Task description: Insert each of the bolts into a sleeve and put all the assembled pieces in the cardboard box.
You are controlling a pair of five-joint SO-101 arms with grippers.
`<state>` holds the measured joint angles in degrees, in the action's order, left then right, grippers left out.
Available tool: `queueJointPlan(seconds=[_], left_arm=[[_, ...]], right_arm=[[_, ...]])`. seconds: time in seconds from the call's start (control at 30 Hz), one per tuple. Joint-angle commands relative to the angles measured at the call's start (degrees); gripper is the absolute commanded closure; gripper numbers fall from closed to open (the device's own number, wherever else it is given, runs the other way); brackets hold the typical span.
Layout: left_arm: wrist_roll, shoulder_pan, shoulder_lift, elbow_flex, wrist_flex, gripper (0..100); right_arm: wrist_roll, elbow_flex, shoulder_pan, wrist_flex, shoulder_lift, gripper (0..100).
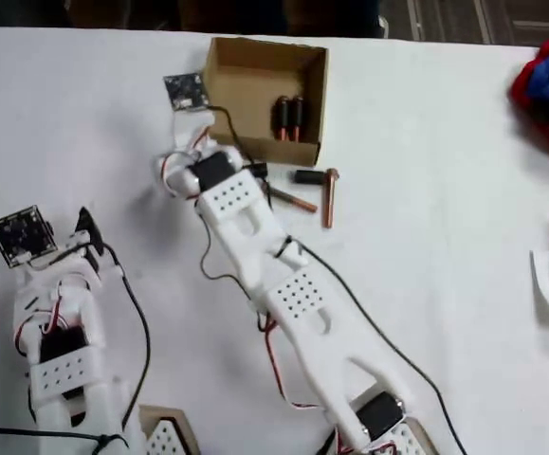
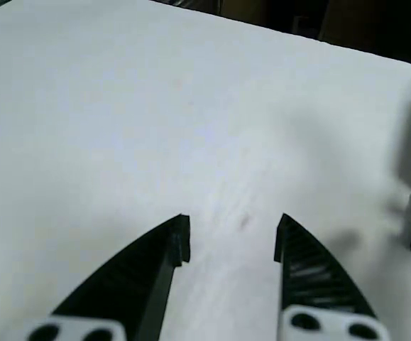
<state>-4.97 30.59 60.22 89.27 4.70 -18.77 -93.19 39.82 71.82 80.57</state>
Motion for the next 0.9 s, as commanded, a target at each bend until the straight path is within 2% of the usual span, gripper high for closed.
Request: queueJointPlan(seconds=[0.0, 0.13, 0.43, 0.73, 0.87], left_arm=[[-0.3, 0.3, 0.9, -2.1, -1.3, 79], [-0.3, 0.3, 1.0, -2.1, -1.3, 79], [-0.3, 0.3, 1.1, -2.1, -1.3, 79], [-0.3, 0.3, 1.1, -2.1, -1.4, 79], [-0.3, 0.3, 1.1, -2.1, -1.4, 79]], right_arm=[[-4.1, -1.5, 0.7, -1.8, 0.0, 89.4], [-6.6, -1.4, -0.2, -4.9, 2.1, 89.4], [-6.7, -2.0, -3.5, -5.0, 3.7, 89.4], [-6.7, -2.1, -1.9, 1.6, -4.3, 89.4], [-6.9, -2.1, -1.9, 7.9, -7.4, 89.4]])
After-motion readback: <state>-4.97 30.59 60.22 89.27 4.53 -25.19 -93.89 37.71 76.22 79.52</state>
